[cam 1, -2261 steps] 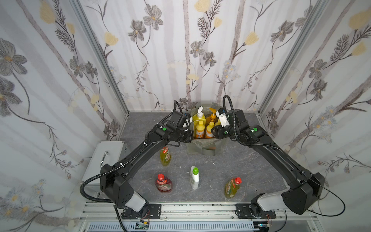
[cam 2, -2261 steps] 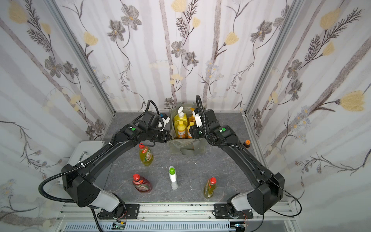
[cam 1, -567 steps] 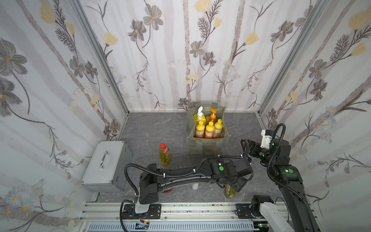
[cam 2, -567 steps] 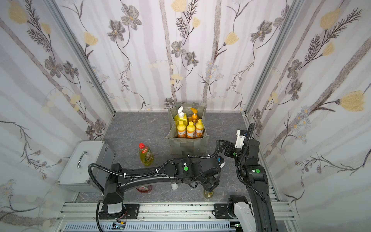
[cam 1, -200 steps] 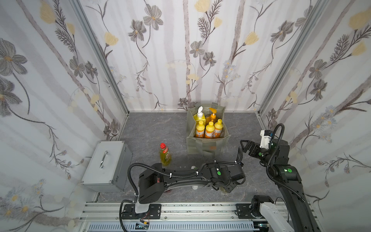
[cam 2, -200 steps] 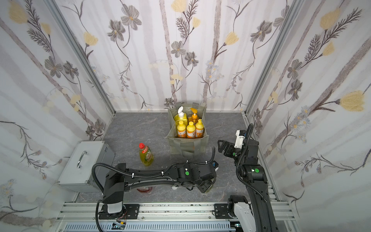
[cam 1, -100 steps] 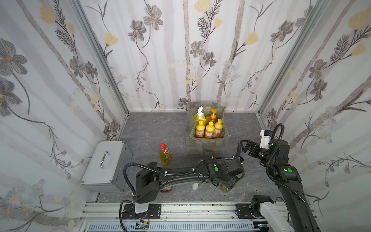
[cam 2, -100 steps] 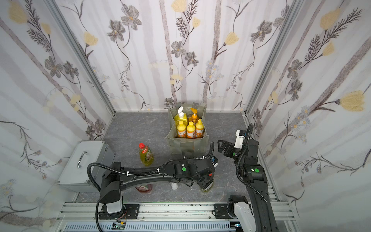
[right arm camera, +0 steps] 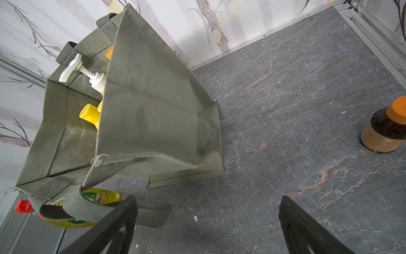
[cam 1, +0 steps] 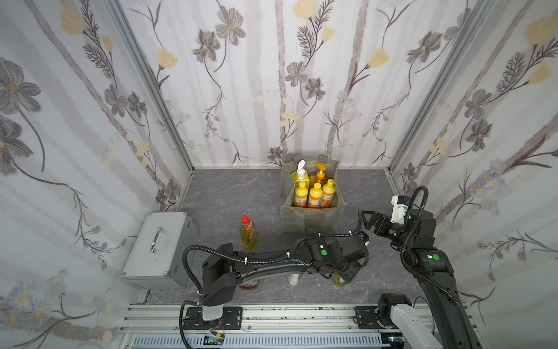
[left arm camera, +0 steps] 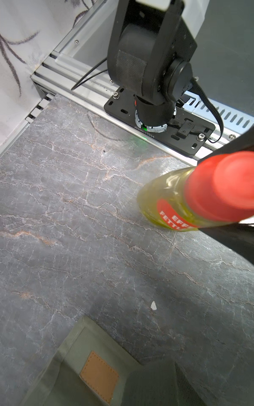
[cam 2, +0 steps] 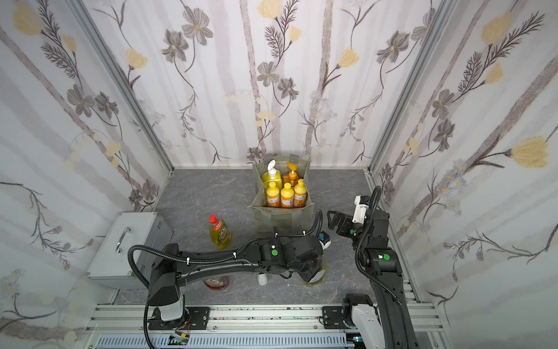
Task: Pack dish soap into the shopping bag
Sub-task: Pick up the bottle of dish soap at the center of the board.
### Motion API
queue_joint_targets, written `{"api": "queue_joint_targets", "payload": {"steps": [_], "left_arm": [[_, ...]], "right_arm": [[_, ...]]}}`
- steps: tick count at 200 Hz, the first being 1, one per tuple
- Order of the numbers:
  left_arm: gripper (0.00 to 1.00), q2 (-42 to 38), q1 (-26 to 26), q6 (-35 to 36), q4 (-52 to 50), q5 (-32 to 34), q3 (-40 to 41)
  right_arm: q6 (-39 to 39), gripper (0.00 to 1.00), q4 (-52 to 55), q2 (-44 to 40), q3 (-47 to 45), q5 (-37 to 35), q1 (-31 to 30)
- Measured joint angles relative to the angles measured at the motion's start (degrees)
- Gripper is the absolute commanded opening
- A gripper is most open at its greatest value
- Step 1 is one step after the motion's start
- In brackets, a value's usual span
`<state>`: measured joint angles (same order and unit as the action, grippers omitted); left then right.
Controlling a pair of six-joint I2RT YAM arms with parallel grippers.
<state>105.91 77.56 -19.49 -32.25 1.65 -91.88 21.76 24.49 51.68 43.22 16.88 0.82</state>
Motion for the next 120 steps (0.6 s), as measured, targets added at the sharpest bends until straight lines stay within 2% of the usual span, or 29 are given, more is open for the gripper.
{"api": "queue_joint_targets", "payload": {"steps": [43, 120], "left_arm": [[0.18, 0.2, 0.0, 0.04, -0.24, 0.13, -0.46], [0.12, -1.2, -1.01, 1.73, -7.17, 1.44, -5.2]], "right_arm": [[0.0, 1.0, -0.04, 0.0, 0.0, 0.17, 0.0], [-0.15, 1.0, -0.22, 0.0, -0.02, 1.29, 0.0]]}}
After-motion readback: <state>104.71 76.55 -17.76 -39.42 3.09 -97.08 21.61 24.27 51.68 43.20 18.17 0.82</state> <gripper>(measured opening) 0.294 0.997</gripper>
